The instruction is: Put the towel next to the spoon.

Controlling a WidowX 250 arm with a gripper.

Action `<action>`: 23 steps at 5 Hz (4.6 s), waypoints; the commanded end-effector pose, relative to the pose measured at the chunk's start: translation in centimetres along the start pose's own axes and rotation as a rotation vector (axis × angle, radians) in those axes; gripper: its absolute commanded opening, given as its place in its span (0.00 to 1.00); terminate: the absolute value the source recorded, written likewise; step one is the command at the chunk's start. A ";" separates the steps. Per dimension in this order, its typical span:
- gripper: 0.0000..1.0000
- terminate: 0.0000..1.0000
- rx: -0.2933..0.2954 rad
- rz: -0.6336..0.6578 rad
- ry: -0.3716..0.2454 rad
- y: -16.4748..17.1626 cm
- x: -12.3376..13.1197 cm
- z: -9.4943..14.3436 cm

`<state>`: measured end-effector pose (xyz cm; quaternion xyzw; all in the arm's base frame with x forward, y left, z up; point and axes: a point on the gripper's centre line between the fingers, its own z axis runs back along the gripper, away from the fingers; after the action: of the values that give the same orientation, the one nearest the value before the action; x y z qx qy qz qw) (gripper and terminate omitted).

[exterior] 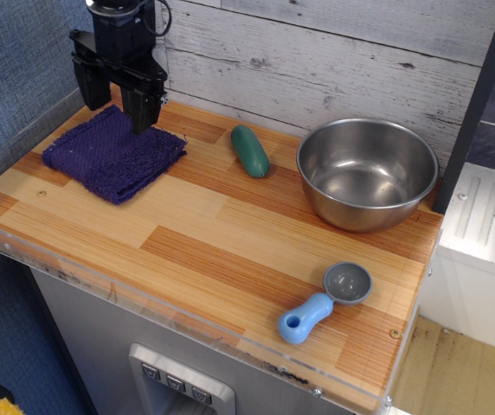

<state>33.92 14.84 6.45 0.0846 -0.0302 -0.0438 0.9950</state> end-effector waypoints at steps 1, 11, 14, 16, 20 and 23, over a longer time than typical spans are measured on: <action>1.00 0.00 0.029 0.029 0.037 1.1 -1.2 -1.0; 1.00 0.00 0.015 -0.256 0.058 -12.7 -5.0 -1.5; 1.00 0.00 0.008 -0.322 0.042 -16.1 -5.4 -0.4; 1.00 0.00 -0.025 -0.304 0.003 -15.2 -4.9 0.5; 1.00 0.00 -0.177 -0.295 -0.181 -14.1 -5.3 4.7; 1.00 0.00 -0.177 -0.295 -0.181 -14.1 -5.3 4.7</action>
<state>27.49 0.18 6.96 -0.0092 -0.0793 -0.1981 0.9769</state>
